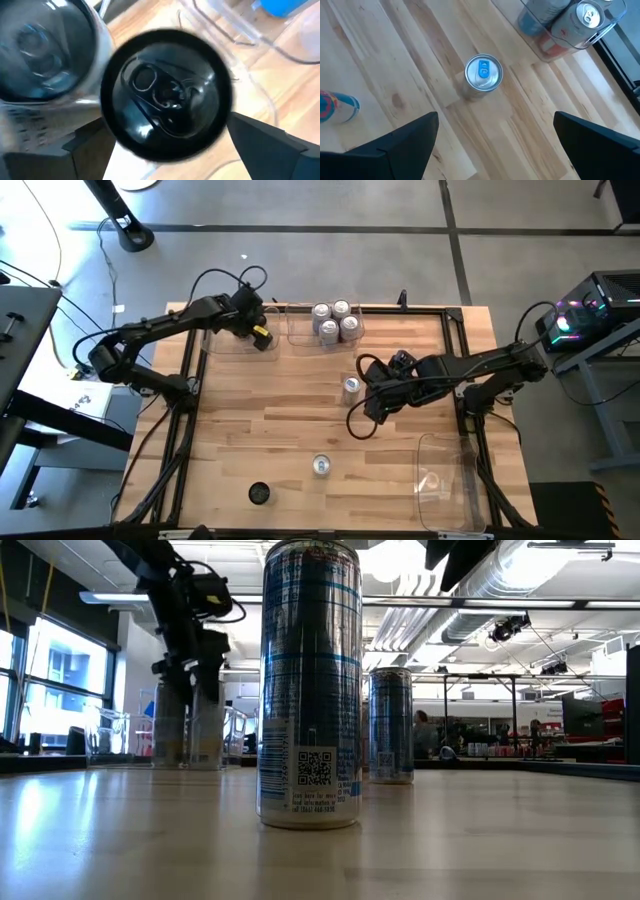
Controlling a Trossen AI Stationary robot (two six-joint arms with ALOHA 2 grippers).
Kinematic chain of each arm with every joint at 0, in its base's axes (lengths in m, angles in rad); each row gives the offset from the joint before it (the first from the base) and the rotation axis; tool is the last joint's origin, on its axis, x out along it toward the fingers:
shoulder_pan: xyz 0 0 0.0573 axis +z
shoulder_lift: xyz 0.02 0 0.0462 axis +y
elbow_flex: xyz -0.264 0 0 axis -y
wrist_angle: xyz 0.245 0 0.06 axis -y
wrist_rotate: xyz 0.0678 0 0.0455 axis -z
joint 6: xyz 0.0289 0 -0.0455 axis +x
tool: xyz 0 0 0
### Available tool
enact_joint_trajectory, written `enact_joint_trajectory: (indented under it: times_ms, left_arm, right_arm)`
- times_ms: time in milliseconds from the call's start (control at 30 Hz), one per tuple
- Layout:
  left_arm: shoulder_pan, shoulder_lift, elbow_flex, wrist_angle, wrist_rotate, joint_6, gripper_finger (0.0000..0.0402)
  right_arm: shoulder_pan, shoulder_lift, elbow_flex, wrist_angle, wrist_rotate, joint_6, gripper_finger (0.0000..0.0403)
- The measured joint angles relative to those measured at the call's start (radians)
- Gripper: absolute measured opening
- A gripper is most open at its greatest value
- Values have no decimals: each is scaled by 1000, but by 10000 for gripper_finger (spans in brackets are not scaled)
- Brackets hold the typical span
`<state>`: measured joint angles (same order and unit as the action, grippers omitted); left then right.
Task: Sort soda cans
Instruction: Put the right white-yellow soda can into the top left transparent bin, then move the bottom transparent bin to the top right of the table
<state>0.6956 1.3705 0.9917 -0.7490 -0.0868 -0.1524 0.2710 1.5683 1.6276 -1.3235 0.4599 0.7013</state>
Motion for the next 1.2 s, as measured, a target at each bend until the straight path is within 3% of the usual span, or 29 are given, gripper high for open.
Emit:
enact_joint_trajectory:
  times_ms: [400,833,1033,1200]
  left_arm:
    - [-2,-3,160,-104,82,15,368]
    - [-2,-4,342,-200,30,45,369]
    - [-10,-22,429,-213,40,31,369]
    - [-88,-91,442,-140,112,-39,369]
  right_arm:
    - [2,-17,0,11,-1,3,391]
    - [11,-27,0,53,6,-6,391]
    - [37,-27,13,69,83,-46,391]
    - [41,-37,34,51,111,-51,391]
